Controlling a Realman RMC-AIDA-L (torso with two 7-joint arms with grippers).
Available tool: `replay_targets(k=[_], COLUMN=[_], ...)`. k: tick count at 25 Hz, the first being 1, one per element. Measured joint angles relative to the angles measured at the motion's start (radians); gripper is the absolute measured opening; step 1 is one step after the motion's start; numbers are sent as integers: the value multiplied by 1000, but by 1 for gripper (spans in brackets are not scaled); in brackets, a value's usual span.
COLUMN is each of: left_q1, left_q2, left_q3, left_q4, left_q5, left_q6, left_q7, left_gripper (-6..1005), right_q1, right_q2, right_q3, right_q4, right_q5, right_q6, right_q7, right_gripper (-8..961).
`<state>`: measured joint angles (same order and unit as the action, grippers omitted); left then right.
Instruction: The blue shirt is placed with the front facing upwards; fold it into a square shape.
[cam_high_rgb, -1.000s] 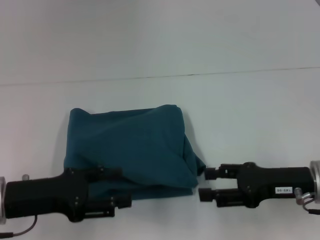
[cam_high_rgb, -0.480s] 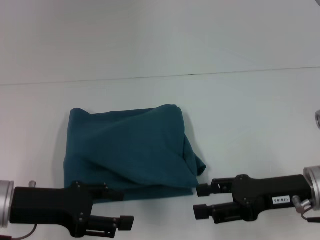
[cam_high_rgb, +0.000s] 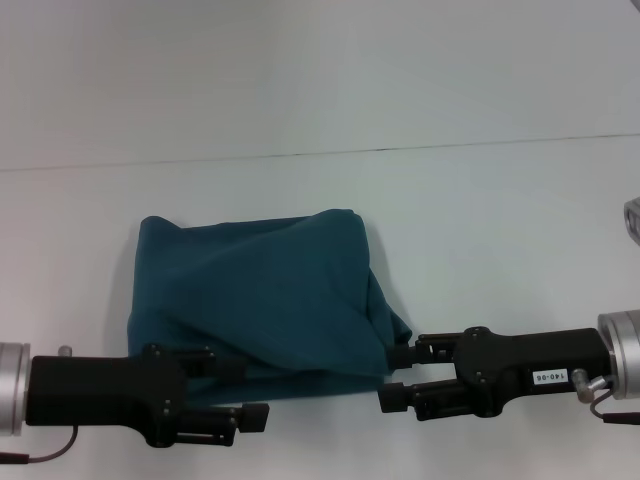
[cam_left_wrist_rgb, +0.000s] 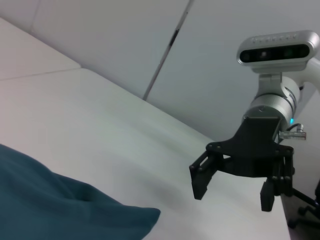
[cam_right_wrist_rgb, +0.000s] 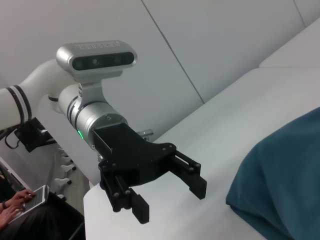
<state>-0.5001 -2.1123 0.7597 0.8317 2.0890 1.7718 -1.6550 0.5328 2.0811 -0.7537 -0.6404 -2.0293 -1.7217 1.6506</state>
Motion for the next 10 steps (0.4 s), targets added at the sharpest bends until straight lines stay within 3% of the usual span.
replay_targets(k=[10], left_q1=[-1], left_q2=[-5], left_q3=[-37], left_q4=[-4], left_q5=[0], left_q6=[-35], left_q7=[0], left_gripper=[795], right_q1=[1], right_q2=[2], right_q3=[0], right_q4=[5], right_q5=[4], right_q6=[26], right_q7=[0], right_gripper=[804])
